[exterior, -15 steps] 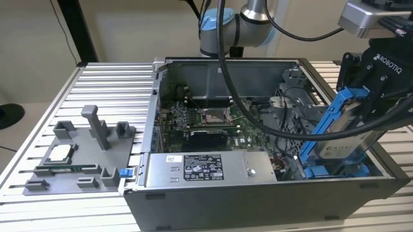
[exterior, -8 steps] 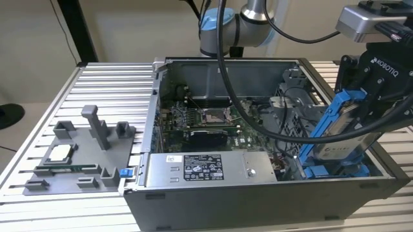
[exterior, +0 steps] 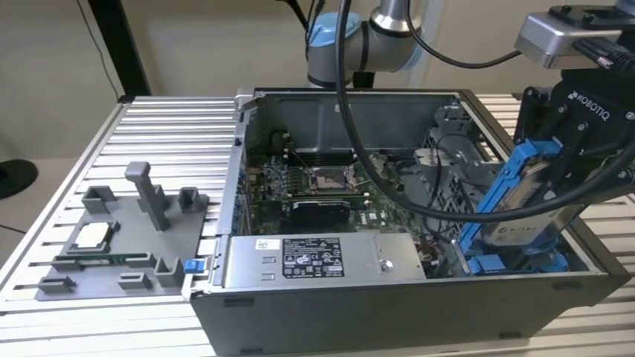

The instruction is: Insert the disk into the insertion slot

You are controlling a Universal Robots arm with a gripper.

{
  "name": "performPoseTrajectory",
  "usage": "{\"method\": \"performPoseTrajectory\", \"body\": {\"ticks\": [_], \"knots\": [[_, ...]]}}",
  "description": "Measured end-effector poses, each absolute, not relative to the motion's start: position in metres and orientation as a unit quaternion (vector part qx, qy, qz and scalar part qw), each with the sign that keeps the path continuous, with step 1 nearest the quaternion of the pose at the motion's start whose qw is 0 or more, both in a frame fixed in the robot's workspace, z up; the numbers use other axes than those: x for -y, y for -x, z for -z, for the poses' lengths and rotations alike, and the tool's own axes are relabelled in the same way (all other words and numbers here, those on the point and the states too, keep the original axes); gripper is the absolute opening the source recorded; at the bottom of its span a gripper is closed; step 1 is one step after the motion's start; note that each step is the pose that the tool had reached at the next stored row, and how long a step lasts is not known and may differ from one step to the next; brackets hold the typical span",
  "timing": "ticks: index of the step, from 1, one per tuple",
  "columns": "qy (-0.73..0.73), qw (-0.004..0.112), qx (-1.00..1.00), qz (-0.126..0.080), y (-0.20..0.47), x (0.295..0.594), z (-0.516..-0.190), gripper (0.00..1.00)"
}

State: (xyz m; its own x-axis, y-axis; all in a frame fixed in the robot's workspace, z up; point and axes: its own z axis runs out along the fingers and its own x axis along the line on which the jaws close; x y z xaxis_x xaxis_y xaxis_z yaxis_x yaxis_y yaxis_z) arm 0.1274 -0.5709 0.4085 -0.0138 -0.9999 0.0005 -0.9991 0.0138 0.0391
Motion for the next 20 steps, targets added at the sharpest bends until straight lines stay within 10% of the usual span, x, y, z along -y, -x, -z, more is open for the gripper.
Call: {"method": "performPoseTrajectory", "body": {"ticks": [20], "knots": [[-0.702, 0.014, 0.712, 0.014, -0.128, 0.569, -0.376, 0.00]]}}
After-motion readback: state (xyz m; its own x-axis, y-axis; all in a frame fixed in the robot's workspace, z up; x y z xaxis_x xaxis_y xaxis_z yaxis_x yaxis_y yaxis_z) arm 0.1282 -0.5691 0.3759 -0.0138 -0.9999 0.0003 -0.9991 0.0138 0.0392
